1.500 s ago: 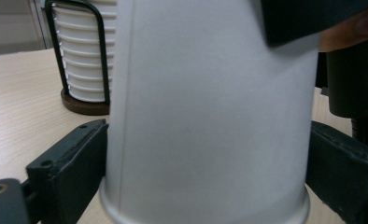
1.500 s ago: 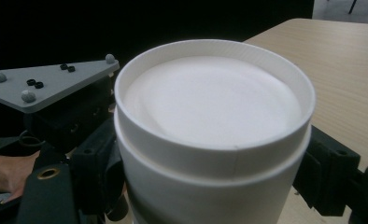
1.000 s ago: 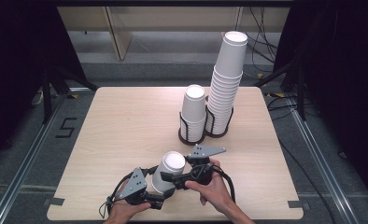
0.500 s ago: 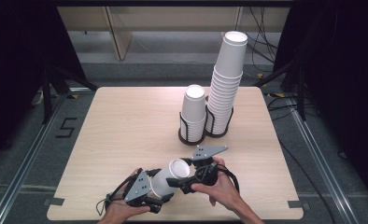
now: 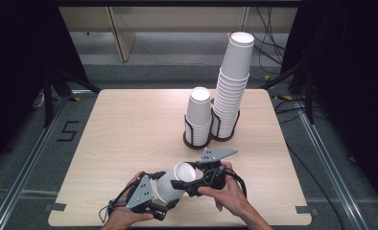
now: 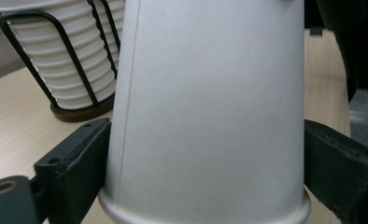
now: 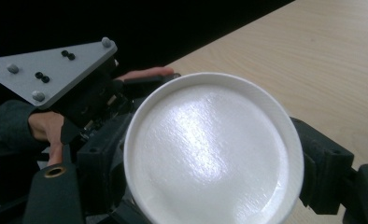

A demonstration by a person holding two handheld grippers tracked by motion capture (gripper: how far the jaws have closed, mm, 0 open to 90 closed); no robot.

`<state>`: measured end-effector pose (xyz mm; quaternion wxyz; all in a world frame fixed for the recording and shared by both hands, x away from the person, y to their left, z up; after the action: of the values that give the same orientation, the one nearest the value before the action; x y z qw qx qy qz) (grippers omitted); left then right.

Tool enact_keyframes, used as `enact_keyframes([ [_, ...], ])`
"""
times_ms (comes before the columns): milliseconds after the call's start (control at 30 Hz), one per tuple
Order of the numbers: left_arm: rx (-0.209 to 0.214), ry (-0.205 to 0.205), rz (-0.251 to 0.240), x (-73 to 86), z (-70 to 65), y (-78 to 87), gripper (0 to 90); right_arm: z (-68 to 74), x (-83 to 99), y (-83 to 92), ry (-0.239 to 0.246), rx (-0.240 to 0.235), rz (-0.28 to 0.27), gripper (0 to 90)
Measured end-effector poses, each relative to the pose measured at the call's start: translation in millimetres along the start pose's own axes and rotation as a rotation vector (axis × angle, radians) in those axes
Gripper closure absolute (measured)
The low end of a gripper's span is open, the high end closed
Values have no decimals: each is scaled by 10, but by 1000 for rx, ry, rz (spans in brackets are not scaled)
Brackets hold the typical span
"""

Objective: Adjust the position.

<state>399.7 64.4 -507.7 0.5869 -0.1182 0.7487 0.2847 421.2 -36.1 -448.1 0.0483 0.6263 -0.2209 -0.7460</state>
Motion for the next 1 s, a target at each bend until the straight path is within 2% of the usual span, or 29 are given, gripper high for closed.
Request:
enact_keyframes([
  [33,0,0,0,0,0,0,55,0,0,0,0,0,0,246],
  [67,0,29,-15,-6,-1,-10,55,-7,-10,7,7,8,-6,246],
  [100,-3,58,-28,-6,-4,-26,43,10,-34,24,-10,9,-16,248],
  [133,1,80,-29,-1,-16,-36,36,-5,-57,31,6,16,-33,249],
  [167,2,87,-37,-4,-24,-42,34,1,-65,41,-8,22,-35,249],
  [200,5,93,-49,-14,-33,-48,31,-6,-81,44,14,21,-45,250],
  [233,6,103,-59,-19,-36,-51,27,-4,-90,55,7,23,-46,250],
  [267,11,128,-75,-16,-35,-63,17,2,-120,66,-1,28,-63,251],
  [333,15,139,-65,-2,-32,-63,12,-1,-130,72,4,35,-70,251],
  [367,16,153,-77,-9,-28,-62,11,-4,-152,63,2,43,-95,251],
  [400,16,153,-77,-9,-28,-62,10,-4,-152,63,2,43,-95,251],
  [433,24,170,-94,-27,-26,-55,11,-13,-164,65,3,52,-109,251],
  [467,30,177,-95,-31,-28,-53,10,-6,-175,64,-20,45,-121,252],
  [567,23,173,-101,-35,-27,-48,12,-14,-190,70,-26,36,-138,252],
  [600,33,174,-103,-42,-31,-48,17,-26,-192,70,-26,45,-144,252],
  [633,35,156,-99,-58,-19,-27,37,-14,-192,87,-36,28,-137,251],
  [700,38,147,-95,-77,-18,-10,49,-16,-194,96,-37,28,-138,249],
  [767,33,110,-77,-98,-10,25,55,-32,-195,113,-40,19,-140,246],
  [800,37,104,-77,-109,-10,35,65,-32,-197,135,-57,1,-140,244],
  [833,38,84,-67,-117,-2,57,70,-32,-200,140,-54,-11,-142,243],
  [900,50,80,-80,-128,-5,50,74,-38,-196,143,-56,-17,-143,242],
  [933,38,67,-58,-118,4,69,77,-37,-185,150,-72,-18,-134,239],
  [1000,45,64,-46,-110,5,83,84,-45,-172,146,-63,-31,-127,234],
])
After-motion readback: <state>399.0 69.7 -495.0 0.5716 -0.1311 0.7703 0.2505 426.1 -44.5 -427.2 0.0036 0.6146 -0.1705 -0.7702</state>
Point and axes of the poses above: each handheld gripper's, and its own axes: y roughly backward along the jaws, x roughly out of its underside, z roughly to its left, the point moved 8 cm from there along -y, roughly forward along the jaws, and after that the axes turned 14 degrees about y, right-handed, at the moved point
